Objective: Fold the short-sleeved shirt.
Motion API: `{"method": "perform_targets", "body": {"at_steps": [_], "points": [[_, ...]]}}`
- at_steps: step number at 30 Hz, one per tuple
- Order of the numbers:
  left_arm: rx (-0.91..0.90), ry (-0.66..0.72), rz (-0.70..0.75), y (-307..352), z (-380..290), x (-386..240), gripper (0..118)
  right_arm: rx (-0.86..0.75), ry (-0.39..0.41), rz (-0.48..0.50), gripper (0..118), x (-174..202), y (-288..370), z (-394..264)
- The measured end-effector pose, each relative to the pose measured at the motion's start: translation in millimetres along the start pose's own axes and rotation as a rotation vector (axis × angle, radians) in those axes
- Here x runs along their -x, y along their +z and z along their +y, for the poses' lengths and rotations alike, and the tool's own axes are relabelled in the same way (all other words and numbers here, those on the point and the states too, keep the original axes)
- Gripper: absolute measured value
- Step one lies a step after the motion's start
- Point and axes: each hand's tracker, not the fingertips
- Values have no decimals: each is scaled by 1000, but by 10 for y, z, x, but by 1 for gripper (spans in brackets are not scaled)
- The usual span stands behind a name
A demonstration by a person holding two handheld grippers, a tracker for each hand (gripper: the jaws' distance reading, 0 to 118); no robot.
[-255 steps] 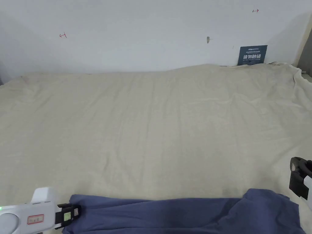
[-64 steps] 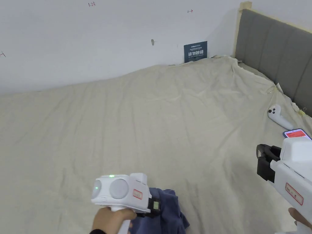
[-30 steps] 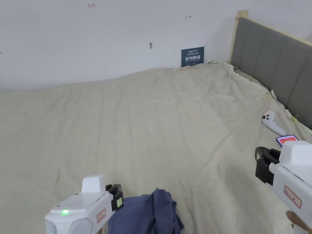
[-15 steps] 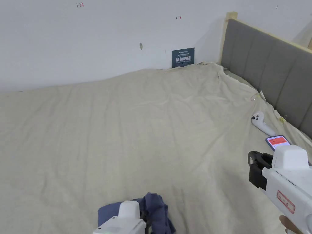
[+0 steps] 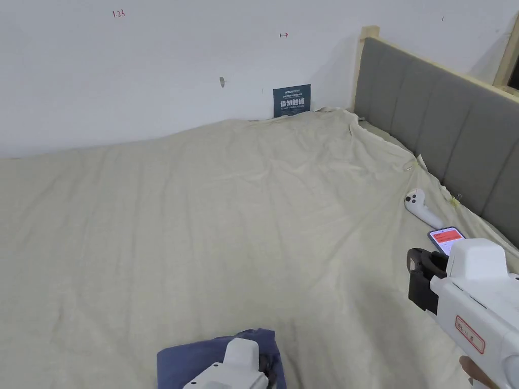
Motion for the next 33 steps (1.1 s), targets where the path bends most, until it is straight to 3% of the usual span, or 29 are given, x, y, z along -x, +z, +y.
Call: {"method": "perform_targets", "body": {"at_steps": [9, 18, 25, 33], "points": [[-320, -16, 66, 851, 745, 340, 0, -99, 17, 18, 0, 196, 117, 153], [-583, -36, 286, 1568, 1117, 756, 0, -198, 62, 13, 0, 469, 176, 282], [-689, -58, 473, 1910, 1023, 1044, 0, -272, 70, 18, 0, 652, 159, 331], [-703, -15, 547, 2144, 849, 1279, 0, -290, 70, 44, 0, 922, 189, 341]]}}
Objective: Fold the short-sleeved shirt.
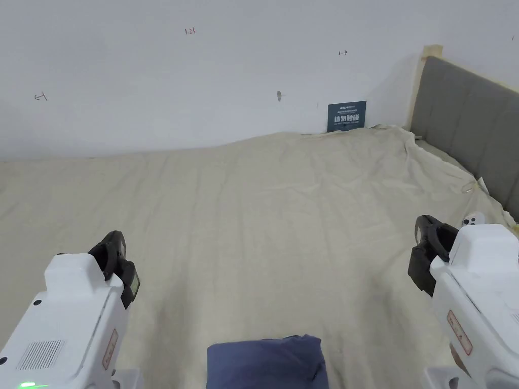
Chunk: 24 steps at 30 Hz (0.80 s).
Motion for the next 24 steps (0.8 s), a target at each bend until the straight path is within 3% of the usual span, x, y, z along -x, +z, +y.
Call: {"method": "perform_targets", "body": {"at_steps": [15, 24], "points": [[24, 33, 3, 20, -32, 139, 0, 32, -18, 57, 0, 290, -65, -57], [77, 96, -16, 43, -133, 262, 0, 253, -62, 175, 0, 769, -438, -893]]}}
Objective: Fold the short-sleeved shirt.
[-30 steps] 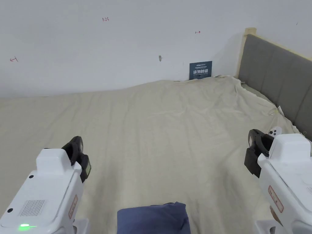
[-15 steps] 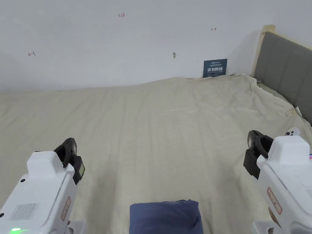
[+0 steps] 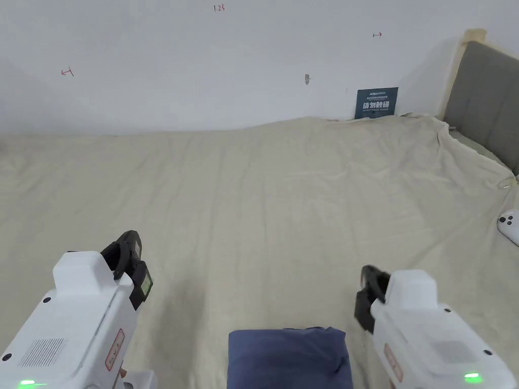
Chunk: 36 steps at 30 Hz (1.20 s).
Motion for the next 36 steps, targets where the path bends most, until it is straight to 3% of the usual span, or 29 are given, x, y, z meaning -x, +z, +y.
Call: {"method": "perform_targets", "body": {"at_steps": [5, 9, 15, 17, 18, 19, 22, 24, 31, 36], "points": [[78, 36, -8, 12, -171, 103, 0, 144, 27, 76, 0, 274, -272, -591], [156, 54, -28, 32, -333, 178, 0, 201, 41, 72, 0, 430, -385, -892], [282, 120, -66, 4, -536, 217, 0, 347, 49, 16, 0, 297, -670, -1449], [376, 178, -91, -79, -628, 206, 5, 353, 46, 18, 0, 273, -736, -1526], [428, 210, -103, -138, -674, 209, 11, 331, 40, 19, 0, 268, -719, -1519], [501, 255, -135, -218, -742, 215, 24, 347, 46, 18, 0, 276, -731, -1483], [675, 357, -179, -410, -952, 171, 83, 349, 68, 27, 0, 261, -717, -1494], [756, 399, -245, -495, -1075, 104, 96, 350, 54, 38, 0, 224, -724, -1488], [936, 433, -392, -765, -1423, -141, 93, 359, 37, 57, 0, 185, -719, -1496], [1023, 415, -413, -939, -1611, -269, 68, 353, 29, 56, 0, 184, -707, -1511]]}}
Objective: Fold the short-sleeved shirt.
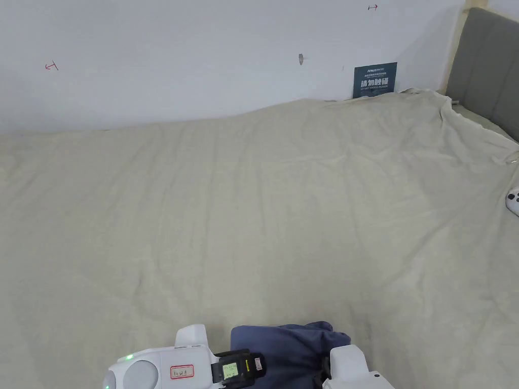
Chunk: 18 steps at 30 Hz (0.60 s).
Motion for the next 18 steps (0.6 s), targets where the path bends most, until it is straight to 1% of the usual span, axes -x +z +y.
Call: {"method": "perform_targets", "body": {"at_steps": [1, 2, 5, 6, 7, 10, 12, 13, 16, 18], "points": [[19, 3, -7, -44, 10, 6, 60, -2, -3, 0, 0, -1, 5, -5], [39, 0, -11, -83, 17, 2, 54, -3, -7, 1, 0, -1, 16, -9], [51, -40, 9, -135, -17, -66, 50, 3, -10, 1, 0, -8, 9, -1], [55, -51, 17, -153, -25, -59, 44, 6, -10, 3, 0, -12, 17, 7], [58, -48, 18, -166, -32, -45, 36, 11, -11, 6, 0, -19, 15, 20], [57, -51, 18, -148, -47, -66, 24, 27, -16, 19, 0, -43, 52, 76], [16, -125, 10, -36, -53, -177, 20, 32, -20, 24, 0, -61, 137, 139], [0, -137, 3, 13, -47, -208, 19, 22, -19, 18, 0, -66, 209, 162], [-9, -142, -34, 179, 54, -198, 18, -73, -32, 15, 0, -135, 468, 325], [-10, -174, -20, 280, 128, -166, 18, -129, -29, 2, 0, -181, 629, 470]]}}
